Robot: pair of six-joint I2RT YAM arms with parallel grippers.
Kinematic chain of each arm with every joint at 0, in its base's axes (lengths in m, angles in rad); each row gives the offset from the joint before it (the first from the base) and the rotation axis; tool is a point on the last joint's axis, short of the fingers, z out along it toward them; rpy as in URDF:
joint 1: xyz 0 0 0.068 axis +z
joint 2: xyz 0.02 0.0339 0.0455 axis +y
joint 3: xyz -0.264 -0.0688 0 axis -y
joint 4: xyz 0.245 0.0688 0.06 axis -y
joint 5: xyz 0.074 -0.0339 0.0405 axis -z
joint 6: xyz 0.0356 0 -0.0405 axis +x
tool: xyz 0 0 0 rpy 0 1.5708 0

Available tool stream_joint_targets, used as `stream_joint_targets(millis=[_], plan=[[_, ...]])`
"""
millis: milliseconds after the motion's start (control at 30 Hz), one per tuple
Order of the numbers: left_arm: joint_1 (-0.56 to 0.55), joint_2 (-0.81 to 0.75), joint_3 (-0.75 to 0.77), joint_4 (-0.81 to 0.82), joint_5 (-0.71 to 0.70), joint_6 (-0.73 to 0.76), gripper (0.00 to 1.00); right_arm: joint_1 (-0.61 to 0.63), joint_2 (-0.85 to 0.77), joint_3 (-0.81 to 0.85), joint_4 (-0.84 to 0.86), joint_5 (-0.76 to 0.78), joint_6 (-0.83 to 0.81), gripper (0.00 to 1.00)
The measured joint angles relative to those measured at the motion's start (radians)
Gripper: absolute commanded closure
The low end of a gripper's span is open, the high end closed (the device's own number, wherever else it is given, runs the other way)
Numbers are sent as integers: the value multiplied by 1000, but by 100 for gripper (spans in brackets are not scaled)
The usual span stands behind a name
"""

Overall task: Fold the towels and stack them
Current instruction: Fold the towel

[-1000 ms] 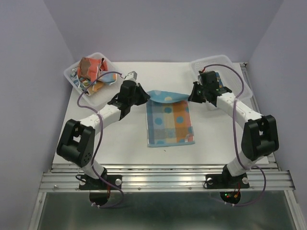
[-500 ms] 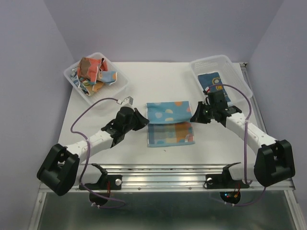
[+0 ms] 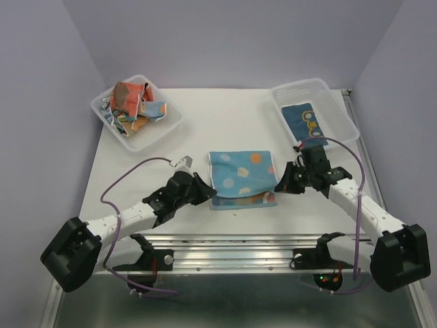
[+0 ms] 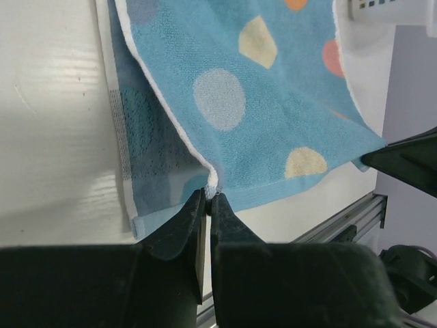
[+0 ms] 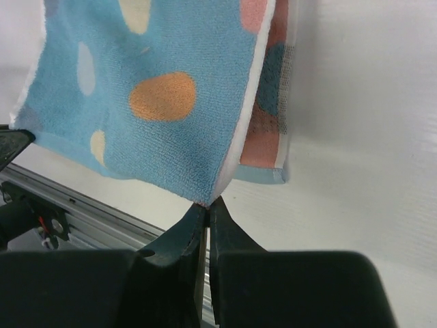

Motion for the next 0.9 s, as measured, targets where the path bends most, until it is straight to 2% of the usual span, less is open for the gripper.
stream_joint_targets(millis=[333,500,900], plan=[[-63,7,-20,-67,-56,-74,100,0,50,-146,34,-35,24,94],[-69,57,-21,-78,-61,-96,100,0,85,-152,73,-26,33,87],[-101,26,-31,-128,-113,-136,100,0,115,-151,134,26,43,87]])
